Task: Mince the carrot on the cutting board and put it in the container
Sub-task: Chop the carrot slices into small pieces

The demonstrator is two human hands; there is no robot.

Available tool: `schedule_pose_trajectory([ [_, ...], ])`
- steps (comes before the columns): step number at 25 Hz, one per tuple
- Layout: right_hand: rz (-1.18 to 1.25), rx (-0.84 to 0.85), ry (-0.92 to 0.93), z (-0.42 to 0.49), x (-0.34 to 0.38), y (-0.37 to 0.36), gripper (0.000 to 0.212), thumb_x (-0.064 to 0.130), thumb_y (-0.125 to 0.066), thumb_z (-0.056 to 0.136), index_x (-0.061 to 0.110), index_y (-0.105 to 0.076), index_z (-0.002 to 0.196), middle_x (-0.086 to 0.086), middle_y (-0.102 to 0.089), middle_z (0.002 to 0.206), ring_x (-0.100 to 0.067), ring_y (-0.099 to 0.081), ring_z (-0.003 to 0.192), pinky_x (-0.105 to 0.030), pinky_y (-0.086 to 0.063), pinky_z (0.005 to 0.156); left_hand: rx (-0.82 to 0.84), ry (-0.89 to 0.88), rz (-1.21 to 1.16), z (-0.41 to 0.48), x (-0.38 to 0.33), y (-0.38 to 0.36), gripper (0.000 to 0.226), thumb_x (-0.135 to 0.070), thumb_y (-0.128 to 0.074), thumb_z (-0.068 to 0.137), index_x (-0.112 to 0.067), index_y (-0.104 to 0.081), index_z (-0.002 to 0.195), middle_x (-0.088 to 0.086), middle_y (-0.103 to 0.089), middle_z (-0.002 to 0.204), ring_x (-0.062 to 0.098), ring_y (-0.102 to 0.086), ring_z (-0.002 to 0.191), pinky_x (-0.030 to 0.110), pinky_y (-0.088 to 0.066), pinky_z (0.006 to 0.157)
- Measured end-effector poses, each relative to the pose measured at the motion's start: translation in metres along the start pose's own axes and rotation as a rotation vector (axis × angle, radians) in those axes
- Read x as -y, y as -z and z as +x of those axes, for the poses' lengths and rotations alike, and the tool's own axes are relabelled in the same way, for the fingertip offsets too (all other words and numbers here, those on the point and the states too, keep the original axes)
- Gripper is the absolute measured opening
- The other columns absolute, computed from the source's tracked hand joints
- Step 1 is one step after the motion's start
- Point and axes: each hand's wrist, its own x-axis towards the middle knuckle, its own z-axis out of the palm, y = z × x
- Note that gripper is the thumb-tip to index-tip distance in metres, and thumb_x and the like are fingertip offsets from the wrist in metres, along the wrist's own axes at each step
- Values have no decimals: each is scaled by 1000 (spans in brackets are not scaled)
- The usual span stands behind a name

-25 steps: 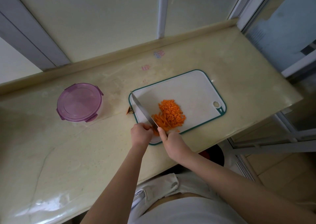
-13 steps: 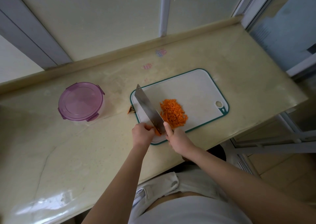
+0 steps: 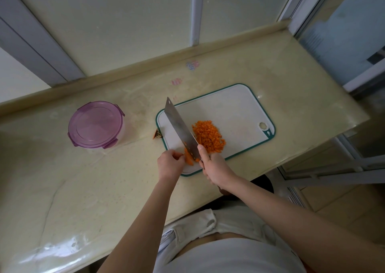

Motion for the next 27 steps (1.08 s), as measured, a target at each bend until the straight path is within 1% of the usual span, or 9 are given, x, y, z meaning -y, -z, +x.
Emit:
schedule_pose_trajectory([
  [4,-18,-1,-1,-7,-3,-3,58,52,-26,99,16,-31,53,5,-27,41,-7,-25,32,-22,-22,42,17,-18,-10,0,1,1,9,-8,-61,80,-5,-69,84,3,-65,80,17,-57,77,23,-41,67],
  [7,-13,-3,-17,-9,-5,-8,59,52,-29,99,16,-31,52,7,-27,39,-7,-26,31,-22,-22,43,19,-13,-14,1,2,1,8,-7,-62,78,-4,-69,81,7,-66,80,18,-58,76,21,-40,64],
  [11,-9,-28,-49,-7,-6,-12,61,52,-30,98,15,-33,50,6,-32,41,-8,-30,36,-22,-23,45,15,-10,-2,2,1,-1,7,-6,-61,78,-3,-68,79,8,-65,79,19,-57,75,20,-38,59],
  [14,-25,-27,-19,-10,-7,-11,61,52,-27,99,15,-32,51,3,-33,44,-6,-29,32,-23,-24,45,10,-19,5,0,1,-1,7,-6,-60,79,-3,-67,80,5,-62,78,17,-55,74,21,-38,62],
  [18,-29,-12,-6,-11,-6,-7,61,54,-25,98,15,-31,52,1,-33,46,-6,-29,31,-25,-26,44,24,-35,16,2,2,0,7,-7,-61,79,-3,-67,81,6,-63,80,18,-56,75,23,-40,65],
  [22,-74,-11,-28,-9,-7,-11,61,55,-24,97,14,-33,53,0,-35,48,-12,-32,39,-26,-28,46,36,-35,23,3,2,0,6,-7,-61,80,-4,-67,80,5,-63,78,17,-56,74,23,-40,64],
  [25,-176,-23,-8,-6,-6,-12,62,52,-25,99,12,-35,52,-2,-39,52,-14,-37,46,-28,-34,54,45,-14,11,5,3,0,6,-6,-61,80,-4,-67,79,8,-65,80,18,-57,74,21,-41,61],
  [27,-221,-35,17,-7,-4,-12,60,48,-28,100,13,-36,52,-2,-41,53,-13,-39,49,-25,-33,51,50,-12,15,6,3,-1,7,-6,-61,80,-3,-68,80,9,-66,80,18,-57,74,19,-41,58],
])
